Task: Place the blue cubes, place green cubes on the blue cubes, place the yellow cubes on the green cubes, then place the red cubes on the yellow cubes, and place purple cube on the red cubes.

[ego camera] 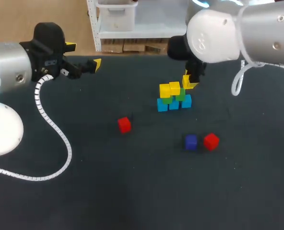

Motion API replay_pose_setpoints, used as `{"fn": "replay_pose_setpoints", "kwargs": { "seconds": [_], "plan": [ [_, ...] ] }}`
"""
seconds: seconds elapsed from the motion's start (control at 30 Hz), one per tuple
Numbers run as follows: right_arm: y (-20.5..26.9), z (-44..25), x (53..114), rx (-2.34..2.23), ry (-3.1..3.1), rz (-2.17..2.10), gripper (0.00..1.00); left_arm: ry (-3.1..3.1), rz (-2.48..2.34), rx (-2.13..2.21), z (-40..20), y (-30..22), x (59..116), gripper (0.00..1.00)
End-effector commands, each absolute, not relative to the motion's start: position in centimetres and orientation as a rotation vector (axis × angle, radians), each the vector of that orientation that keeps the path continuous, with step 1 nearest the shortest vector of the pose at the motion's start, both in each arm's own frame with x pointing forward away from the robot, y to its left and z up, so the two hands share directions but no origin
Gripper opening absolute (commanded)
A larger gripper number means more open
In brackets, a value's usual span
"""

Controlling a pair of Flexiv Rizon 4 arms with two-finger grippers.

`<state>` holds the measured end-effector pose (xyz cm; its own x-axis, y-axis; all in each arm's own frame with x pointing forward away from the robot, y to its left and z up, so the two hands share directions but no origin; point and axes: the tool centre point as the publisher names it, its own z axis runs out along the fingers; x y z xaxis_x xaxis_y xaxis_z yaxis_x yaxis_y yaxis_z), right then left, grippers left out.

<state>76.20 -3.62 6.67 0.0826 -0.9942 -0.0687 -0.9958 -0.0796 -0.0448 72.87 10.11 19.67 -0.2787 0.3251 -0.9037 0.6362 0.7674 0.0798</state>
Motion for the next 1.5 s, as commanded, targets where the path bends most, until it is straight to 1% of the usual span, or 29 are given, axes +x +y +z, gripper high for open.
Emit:
{"fn": "replay_pose_setpoints", "kwargs": {
  "seconds": [0.03, 0.67, 1.5],
  "plan": [
    [-3.1, 6.3, 76.6, -2.266, 2.079, 0.055, 0.0, 1.877, -0.371, 0.739, 19.6, 10.4, 72.9, 1.0],
    [-2.4, 5.6, 76.5, -2.248, 2.129, 0.117, 0.0, 1.877, -0.371, 0.739, 19.6, 10.4, 72.9, 1.0],
    [-3.0, 5.0, 75.6, -2.188, 2.223, 0.158, 0.0, 1.877, -0.371, 0.739, 19.6, 10.4, 72.9, 1.0]
  ]
}}
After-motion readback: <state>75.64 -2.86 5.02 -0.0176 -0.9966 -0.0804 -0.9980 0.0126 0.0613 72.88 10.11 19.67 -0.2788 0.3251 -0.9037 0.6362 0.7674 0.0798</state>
